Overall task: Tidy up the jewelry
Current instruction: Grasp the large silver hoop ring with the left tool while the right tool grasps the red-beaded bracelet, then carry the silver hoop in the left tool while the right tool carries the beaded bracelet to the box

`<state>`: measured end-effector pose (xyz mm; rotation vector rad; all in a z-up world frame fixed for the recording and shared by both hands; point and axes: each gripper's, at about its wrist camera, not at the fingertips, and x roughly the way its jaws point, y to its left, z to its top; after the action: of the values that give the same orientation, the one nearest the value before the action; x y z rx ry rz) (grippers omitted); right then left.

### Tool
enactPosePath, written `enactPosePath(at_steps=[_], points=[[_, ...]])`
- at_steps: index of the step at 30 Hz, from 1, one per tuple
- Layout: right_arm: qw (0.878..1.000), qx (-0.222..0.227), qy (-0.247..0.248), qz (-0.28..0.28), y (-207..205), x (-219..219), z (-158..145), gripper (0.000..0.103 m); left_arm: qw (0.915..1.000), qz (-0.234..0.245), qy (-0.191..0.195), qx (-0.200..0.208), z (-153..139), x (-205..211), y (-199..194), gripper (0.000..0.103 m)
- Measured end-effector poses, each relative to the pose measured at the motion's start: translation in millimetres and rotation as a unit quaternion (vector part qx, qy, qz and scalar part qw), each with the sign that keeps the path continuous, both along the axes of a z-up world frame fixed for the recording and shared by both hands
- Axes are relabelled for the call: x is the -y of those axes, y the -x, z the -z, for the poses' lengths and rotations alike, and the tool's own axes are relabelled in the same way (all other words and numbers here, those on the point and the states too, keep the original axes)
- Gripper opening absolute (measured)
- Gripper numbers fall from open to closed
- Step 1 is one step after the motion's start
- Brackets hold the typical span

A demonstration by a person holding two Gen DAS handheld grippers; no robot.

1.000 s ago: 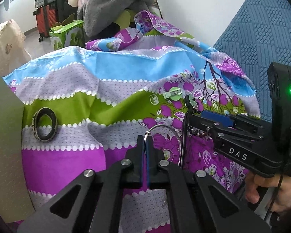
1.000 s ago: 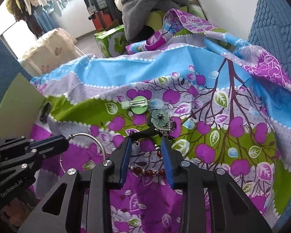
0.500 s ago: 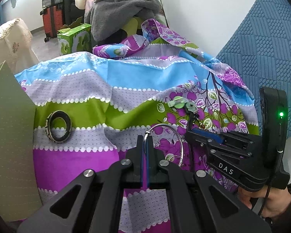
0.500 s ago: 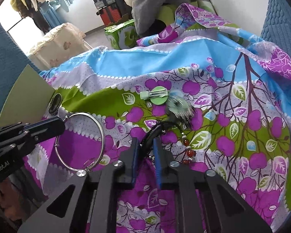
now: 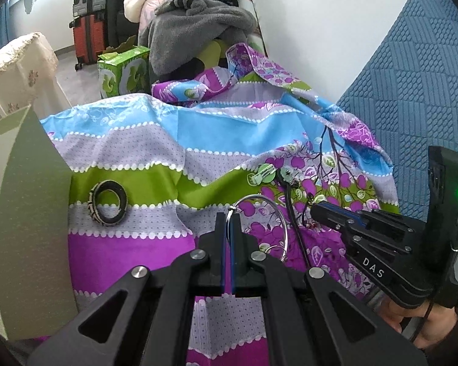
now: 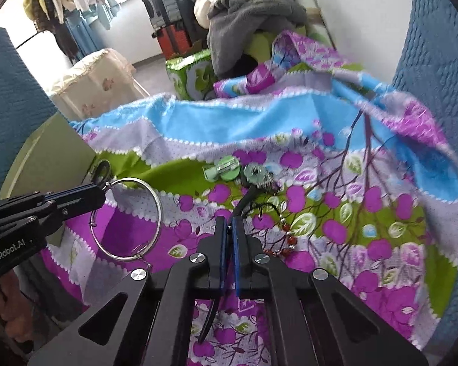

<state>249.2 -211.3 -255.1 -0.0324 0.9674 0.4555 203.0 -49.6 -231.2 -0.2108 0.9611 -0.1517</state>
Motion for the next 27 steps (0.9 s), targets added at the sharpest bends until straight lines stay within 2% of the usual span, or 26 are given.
enactPosePath(at_steps=[17,27], points=[[0.999,0.044,-0.024,0.016,21.2,2.0,-55.9,0.001,0.9985,-0.017,-0.005,0.052,-57.7,-15.2,18.2,0.001],[0.996,0.081,-0.03,-0.001,27.6,-20.2,-117.8,0.001,0.9958,-0.048,-0.013,0.077,-108.1,-49.4,34.2,0.001]])
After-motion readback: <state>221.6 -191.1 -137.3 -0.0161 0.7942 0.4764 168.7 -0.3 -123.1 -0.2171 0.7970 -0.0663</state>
